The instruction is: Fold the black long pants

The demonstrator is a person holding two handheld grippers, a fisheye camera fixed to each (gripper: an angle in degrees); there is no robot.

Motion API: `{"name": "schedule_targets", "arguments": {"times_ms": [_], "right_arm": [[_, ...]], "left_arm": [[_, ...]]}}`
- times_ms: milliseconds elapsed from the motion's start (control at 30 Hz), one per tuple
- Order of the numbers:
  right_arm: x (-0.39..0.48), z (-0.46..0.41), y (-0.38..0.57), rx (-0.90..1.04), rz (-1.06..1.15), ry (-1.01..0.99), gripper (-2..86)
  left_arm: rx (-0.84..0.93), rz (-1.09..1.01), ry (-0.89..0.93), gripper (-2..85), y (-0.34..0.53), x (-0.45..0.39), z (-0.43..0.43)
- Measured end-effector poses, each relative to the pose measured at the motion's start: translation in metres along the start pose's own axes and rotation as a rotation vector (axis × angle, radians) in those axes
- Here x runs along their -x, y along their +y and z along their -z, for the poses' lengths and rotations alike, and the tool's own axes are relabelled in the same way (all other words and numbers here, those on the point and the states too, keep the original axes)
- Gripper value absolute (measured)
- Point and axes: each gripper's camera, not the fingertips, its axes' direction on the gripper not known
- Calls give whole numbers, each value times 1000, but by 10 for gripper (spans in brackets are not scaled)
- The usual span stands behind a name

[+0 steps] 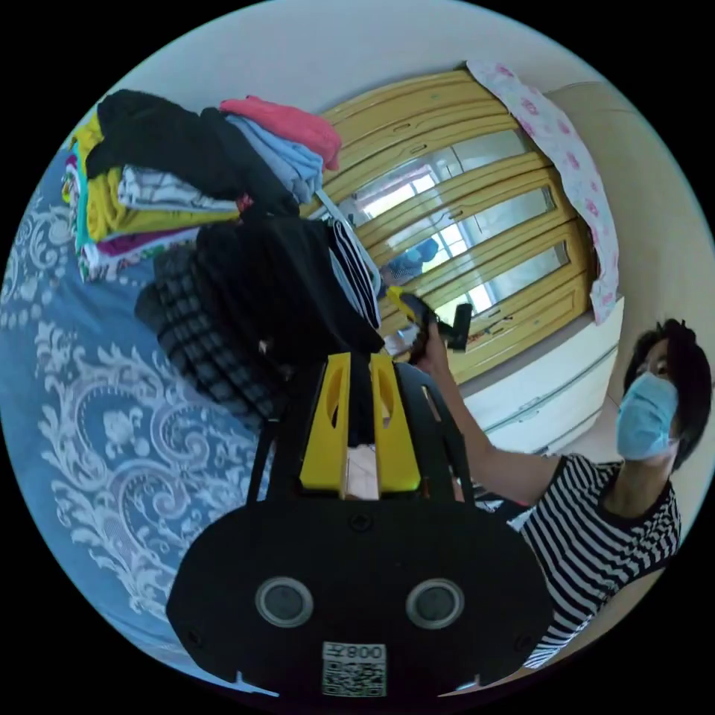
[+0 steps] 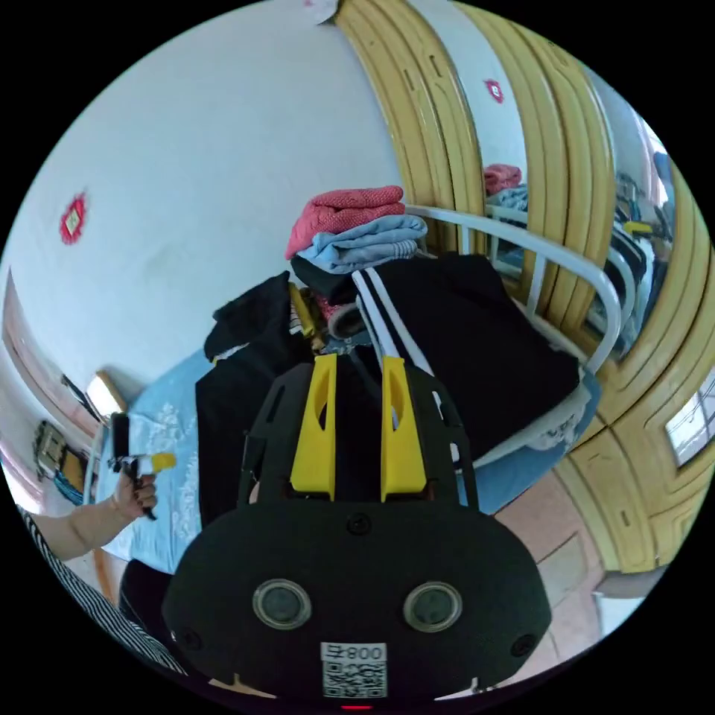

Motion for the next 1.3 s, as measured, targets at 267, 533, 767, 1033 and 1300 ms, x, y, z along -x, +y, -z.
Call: {"name": "schedule_targets", "arguments": {"times_ms": [267,533,767,1033,1300], "right_arm": [[46,-77,-76,272,100,289,77],[42,-31,-107,147,-107,126,40],[43,63,-127,-30,-225,-252,32],[136,185,-169,-195,-65,-598,29],[292,316,-192,-296,183,-873,28]], "left_arm": [[100,135,-48,29,93,-24,42],[96,206,-39,5,156,-78,89],[81,128,17,3,178,-158,119],[22,-24,9,14,209,-303,184],[-127,-202,-152,84,250,-469,283]]}}
